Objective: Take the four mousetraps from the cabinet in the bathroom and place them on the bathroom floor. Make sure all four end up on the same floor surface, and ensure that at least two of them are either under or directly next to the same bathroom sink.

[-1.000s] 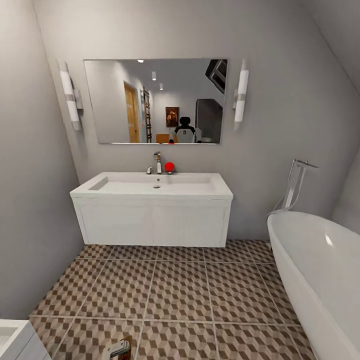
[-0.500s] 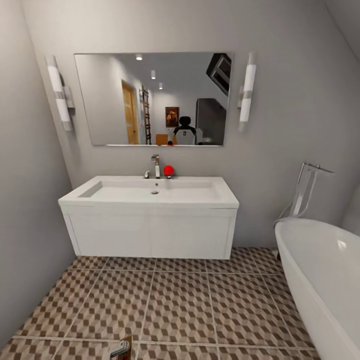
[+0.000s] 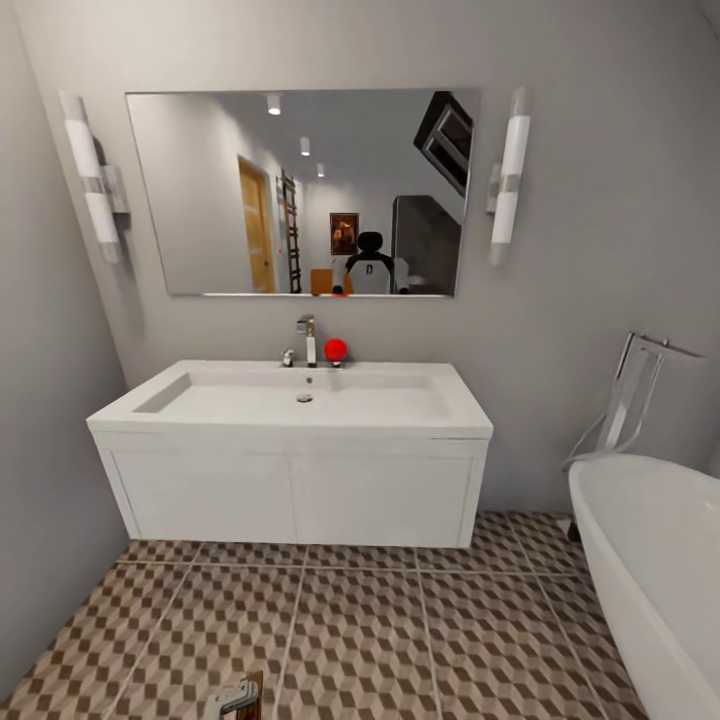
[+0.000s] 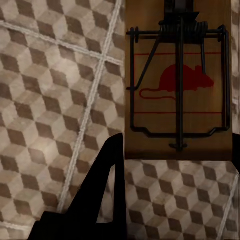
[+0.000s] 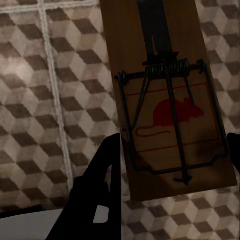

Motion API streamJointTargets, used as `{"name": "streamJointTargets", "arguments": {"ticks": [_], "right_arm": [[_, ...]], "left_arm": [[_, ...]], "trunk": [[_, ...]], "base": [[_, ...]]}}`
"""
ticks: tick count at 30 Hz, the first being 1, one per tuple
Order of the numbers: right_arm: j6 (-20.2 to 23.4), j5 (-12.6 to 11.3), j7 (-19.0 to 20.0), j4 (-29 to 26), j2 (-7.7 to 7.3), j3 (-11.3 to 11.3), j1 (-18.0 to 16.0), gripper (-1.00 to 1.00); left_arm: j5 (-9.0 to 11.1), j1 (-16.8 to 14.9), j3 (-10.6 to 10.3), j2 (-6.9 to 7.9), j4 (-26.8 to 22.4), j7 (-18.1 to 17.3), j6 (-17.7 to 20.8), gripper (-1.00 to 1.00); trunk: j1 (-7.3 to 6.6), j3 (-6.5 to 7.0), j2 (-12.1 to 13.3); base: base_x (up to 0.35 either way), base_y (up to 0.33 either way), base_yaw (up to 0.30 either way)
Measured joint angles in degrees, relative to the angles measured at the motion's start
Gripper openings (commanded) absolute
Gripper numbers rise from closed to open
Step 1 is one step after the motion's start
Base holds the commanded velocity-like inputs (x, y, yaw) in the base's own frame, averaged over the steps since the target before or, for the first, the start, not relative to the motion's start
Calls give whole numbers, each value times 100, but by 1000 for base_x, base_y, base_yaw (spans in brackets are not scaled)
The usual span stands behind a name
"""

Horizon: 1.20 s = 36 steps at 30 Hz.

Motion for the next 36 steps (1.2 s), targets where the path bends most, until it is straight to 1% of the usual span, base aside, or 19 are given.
{"name": "streamJointTargets", "arguments": {"ticks": [4,7,12,16,24,32,35,36], "right_arm": [[-31,14,-6,-5,-17,13,-2,-100],[-37,52,-5,-13,-38,38,-4,-100],[-39,75,-11,-15,-43,50,1,-100],[-41,80,-12,-16,-41,48,-2,-100],[-50,82,-3,-16,13,47,-1,-100],[-48,94,19,-16,28,51,0,-100],[-48,223,18,-16,39,53,-3,-100],[-51,345,5,-16,47,52,-3,-100]], "left_arm": [[0,0,0,-2,0,2,7,-100],[3,0,0,32,-3,63,9,-100],[-14,0,-13,63,-13,285,22,-100],[-51,-1,-22,69,-40,358,8,-100],[-80,-2,-29,59,-59,378,-49,-100],[-80,-2,-29,38,-67,375,-48,-100],[-84,-2,-27,28,-63,372,-45,-100],[-84,-2,-26,24,-59,370,-44,-100]], "trunk": [[0,0,0],[1,0,0],[3,0,0],[3,0,0],[2,0,0],[3,0,0],[3,0,0],[3,0,0]], "base": [[308,0,0],[212,0,0],[71,0,0],[16,0,0],[144,0,0],[34,0,0],[5,0,0],[3,0,0]]}}
